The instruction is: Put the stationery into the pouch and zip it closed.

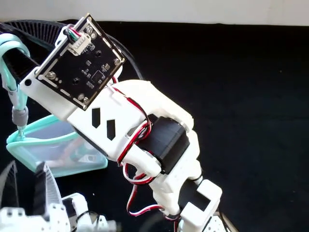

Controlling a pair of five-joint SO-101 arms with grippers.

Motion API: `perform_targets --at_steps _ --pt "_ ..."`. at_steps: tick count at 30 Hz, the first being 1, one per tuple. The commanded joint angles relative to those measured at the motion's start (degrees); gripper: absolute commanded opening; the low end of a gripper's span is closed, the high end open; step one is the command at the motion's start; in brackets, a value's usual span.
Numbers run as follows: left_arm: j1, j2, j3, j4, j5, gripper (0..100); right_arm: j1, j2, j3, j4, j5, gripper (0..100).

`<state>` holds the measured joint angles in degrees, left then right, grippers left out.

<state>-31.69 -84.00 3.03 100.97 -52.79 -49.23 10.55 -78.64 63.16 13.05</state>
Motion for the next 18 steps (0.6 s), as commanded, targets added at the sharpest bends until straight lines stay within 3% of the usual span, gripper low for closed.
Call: perform_targets --at_steps 1,7,13,18 --pt "-3.47 3.38 1.36 -1.93 -0.79 22 1.54 -0.31 -1.19 0.75 -0.44 0.7" --pt "-1.98 3.03 4.26 -1.67 -0.79 22 1.63 -0.31 -1.10 0.31 -0.44 0.7" --pt "0.57 -4.62 5.76 0.00 -0.70 4 1.54 -0.31 -1.19 0.31 -0.44 0.7" --pt "0.57 -12.18 15.96 0.09 -0.88 1 -1.54 -0.13 -0.84 -3.12 -0.18 0.7"
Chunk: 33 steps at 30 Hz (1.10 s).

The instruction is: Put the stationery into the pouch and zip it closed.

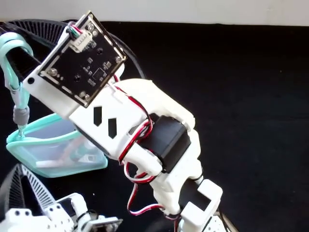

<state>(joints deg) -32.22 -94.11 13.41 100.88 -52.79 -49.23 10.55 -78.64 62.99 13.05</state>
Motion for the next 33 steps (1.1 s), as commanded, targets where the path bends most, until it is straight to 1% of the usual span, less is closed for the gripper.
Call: perform_targets --at_steps 1,3,7,10,17,20,22,24,26,29,33 --pt "1.19 -3.21 8.13 0.09 -0.97 1 -2.59 0.22 -0.84 -4.00 -0.09 0.7" --pt "1.27 -4.35 12.00 0.00 -0.97 1 -4.00 1.54 -0.84 -5.93 0.62 0.7" --pt "1.80 -4.70 17.19 0.00 -0.88 1 -7.78 3.74 -0.84 -6.73 4.66 0.7" --pt "5.76 -4.88 21.58 0.00 -0.88 1 -9.54 4.88 -1.27 -6.81 5.10 0.7" --pt "16.40 -4.62 30.99 0.00 -0.70 1 -9.27 6.20 -1.36 -6.81 5.10 0.7" --pt "23.34 -4.62 34.95 0.00 0.44 1 -9.27 6.37 -1.36 -6.81 5.10 0.7" --pt "30.55 -4.62 38.02 -0.18 2.46 1 -9.27 6.37 -1.36 -6.81 5.10 0.7" --pt "37.85 -4.62 41.54 -3.43 4.75 1 -9.19 6.37 -1.36 -6.73 5.10 0.7" --pt "41.80 -4.62 44.88 -8.44 7.03 1 -8.04 6.29 -1.36 -6.64 5.10 0.7" --pt "40.13 -4.79 49.19 -15.74 7.47 1 -6.20 6.02 -1.45 -6.37 5.10 0.7" --pt "36.88 -5.05 54.02 -22.59 7.47 1 -2.95 5.93 -3.30 -5.67 5.19 0.7"
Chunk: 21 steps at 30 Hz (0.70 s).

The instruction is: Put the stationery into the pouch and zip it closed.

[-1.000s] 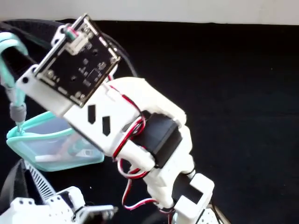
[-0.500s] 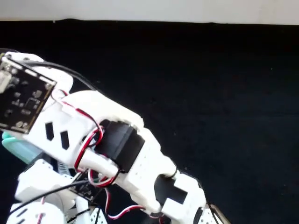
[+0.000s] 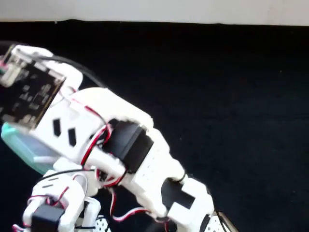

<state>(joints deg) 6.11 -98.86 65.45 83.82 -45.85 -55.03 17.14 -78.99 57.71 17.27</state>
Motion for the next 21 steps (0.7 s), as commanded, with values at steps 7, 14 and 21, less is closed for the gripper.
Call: perform_targets --at_steps 7,14,21 --pt "-1.54 -0.04 8.57 -15.47 0.53 1 4.00 -0.66 -9.71 3.56 7.65 0.7" --pt "-1.45 -0.04 9.36 -16.35 0.53 1 4.26 -0.75 -11.12 4.26 8.09 0.7" --pt "-1.36 0.04 9.45 -16.44 0.53 1 4.35 -1.71 -11.12 4.18 8.09 0.7"
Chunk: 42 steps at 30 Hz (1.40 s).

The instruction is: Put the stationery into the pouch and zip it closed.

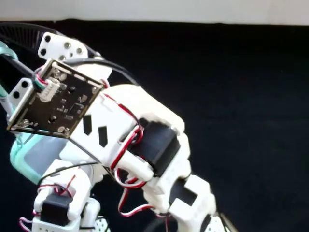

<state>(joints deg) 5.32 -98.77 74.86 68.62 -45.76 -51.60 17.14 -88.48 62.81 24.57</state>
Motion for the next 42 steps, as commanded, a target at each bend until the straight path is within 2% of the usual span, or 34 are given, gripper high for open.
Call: perform_targets --at_steps 1,15,19,23,30,36,42 --pt "-0.57 -0.04 0.04 -1.23 0.44 1 0.92 -2.51 -1.27 -0.92 0.79 0.7" --pt "-0.57 -0.48 -0.48 -0.70 0.44 1 2.24 -4.79 -1.27 1.63 0.53 0.7" --pt "-0.57 -0.48 -4.09 -0.18 0.70 1 2.42 -4.79 -1.19 1.98 0.53 0.7" --pt "0.66 -0.48 -12.26 6.77 0.70 1 2.42 -4.79 -1.10 1.98 0.53 0.7" --pt "7.34 -0.48 -30.99 22.42 0.70 1 2.42 -4.53 -1.10 1.98 0.44 0.7" --pt "7.78 -0.04 -41.98 28.92 0.70 1 2.42 -4.53 -1.10 1.98 0.44 0.7" --pt "7.60 -0.04 -52.00 31.91 0.70 1 2.42 -4.53 -1.10 1.98 0.44 0.7"
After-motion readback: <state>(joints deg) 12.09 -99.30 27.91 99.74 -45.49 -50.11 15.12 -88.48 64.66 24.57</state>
